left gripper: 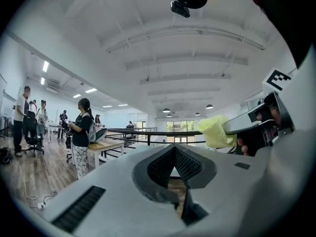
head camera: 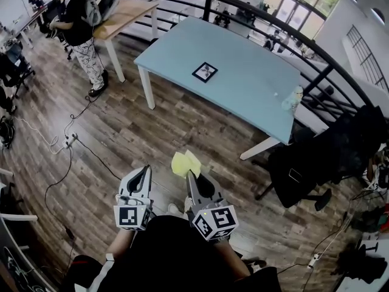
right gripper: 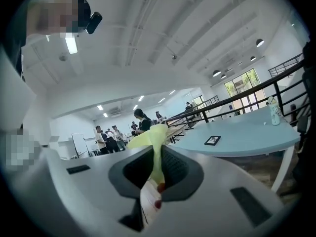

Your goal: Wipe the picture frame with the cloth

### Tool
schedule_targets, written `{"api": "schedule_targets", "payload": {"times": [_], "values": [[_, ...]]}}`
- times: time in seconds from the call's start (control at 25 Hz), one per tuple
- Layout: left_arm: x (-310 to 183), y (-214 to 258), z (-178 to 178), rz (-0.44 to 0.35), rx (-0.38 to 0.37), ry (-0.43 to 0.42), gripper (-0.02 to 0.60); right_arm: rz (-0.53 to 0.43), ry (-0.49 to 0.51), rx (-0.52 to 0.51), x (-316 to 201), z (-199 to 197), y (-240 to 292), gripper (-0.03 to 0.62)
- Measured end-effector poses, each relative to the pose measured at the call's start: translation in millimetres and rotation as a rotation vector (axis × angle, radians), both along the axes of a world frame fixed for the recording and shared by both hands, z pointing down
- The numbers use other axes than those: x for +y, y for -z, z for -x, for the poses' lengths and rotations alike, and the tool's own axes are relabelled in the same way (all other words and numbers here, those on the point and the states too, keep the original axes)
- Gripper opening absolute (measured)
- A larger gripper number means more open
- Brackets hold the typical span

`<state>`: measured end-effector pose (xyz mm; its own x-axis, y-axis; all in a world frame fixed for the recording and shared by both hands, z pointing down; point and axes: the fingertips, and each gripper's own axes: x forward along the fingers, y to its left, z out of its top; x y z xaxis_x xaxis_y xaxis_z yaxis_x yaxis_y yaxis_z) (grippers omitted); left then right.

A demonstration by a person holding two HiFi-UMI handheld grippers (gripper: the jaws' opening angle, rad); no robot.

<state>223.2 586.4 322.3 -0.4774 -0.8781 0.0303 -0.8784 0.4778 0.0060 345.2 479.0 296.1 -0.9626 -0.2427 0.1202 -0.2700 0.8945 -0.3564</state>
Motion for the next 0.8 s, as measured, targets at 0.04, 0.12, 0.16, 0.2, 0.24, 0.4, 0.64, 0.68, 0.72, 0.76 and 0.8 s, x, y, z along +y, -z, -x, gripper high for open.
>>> {"api": "schedule_targets", "payload": {"times": [0.04, 0.12, 0.16, 0.2, 0.24, 0.4, 0.64, 0.68, 0.72, 0.76, 0.8], "values": [[-2, -1, 2, 0.007, -0.001, -0.006, 0.000, 0.000, -0.004, 0.004, -2, 2, -1, 0.035], [-10, 0, 5, 0.008, -0.018, -0.030, 0.000, 0.006, -0.009, 0.014, -6, 6, -6, 0.035], [-15, 1, 7, 0.001, -0.024, -0.038, 0.000, 0.008, -0.009, 0.021, -9, 8, -9, 0.035], [-19, 0, 9, -0.003, -0.023, -0.038, 0.000, 0.008, -0.008, 0.028, -12, 11, -12, 0.035], [-22, -2, 13, -0.003, -0.017, -0.031, 0.000, 0.008, -0.007, 0.033, -16, 15, -15, 0.035], [-30, -14, 28, -0.003, 0.004, -0.019, 0.000, 0.013, -0.001, 0.031, -29, 34, -20, 0.035], [-59, -6, 58, 0.011, -0.016, 0.000, 0.000, 0.016, 0.016, 0.028, -57, 63, -20, 0.035], [-63, -6, 62, 0.014, -0.019, 0.004, 0.000, 0.018, 0.014, 0.027, -64, 66, -21, 0.035], [-68, -6, 66, 0.019, -0.021, 0.007, 0.000, 0.022, 0.010, 0.026, -70, 69, -21, 0.035], [-74, -6, 70, 0.023, -0.020, 0.011, 0.000, 0.027, 0.006, 0.025, -77, 72, -21, 0.035], [-79, -6, 73, 0.024, -0.018, 0.011, 0.000, 0.032, 0.002, 0.024, -83, 75, -20, 0.035]]}}
